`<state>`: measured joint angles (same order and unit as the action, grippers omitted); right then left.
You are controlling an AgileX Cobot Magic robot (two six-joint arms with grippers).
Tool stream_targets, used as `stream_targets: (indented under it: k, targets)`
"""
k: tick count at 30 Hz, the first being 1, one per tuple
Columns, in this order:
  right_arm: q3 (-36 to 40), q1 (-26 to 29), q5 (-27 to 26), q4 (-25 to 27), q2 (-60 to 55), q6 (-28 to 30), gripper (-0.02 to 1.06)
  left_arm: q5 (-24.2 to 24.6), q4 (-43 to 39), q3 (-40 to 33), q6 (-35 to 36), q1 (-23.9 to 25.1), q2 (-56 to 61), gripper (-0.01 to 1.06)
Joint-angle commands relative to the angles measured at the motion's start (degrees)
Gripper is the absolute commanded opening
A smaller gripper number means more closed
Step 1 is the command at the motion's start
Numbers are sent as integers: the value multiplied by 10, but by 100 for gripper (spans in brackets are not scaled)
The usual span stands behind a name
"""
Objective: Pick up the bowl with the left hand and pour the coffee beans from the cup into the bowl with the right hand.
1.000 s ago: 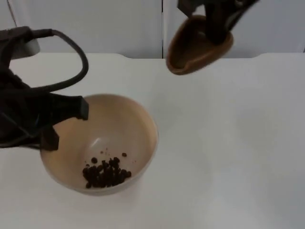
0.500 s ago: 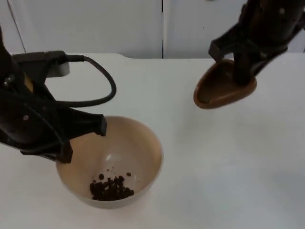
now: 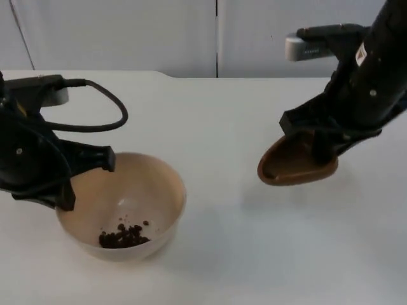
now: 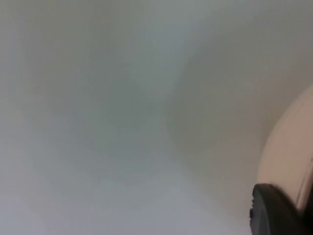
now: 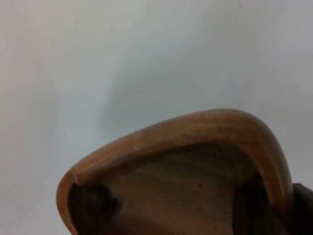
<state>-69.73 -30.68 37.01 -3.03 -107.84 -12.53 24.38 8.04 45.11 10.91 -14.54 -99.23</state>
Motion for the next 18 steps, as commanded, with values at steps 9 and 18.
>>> stream_targets:
  k: [9, 18]
  targets:
    - [76, 3, -110, -1, 7, -77, 0, -40, 34, 5, -31, 9, -31, 0]
    - [96, 3, -130, -1, -37, -107, 0, -42, 33, 5, -31, 9, -31, 0]
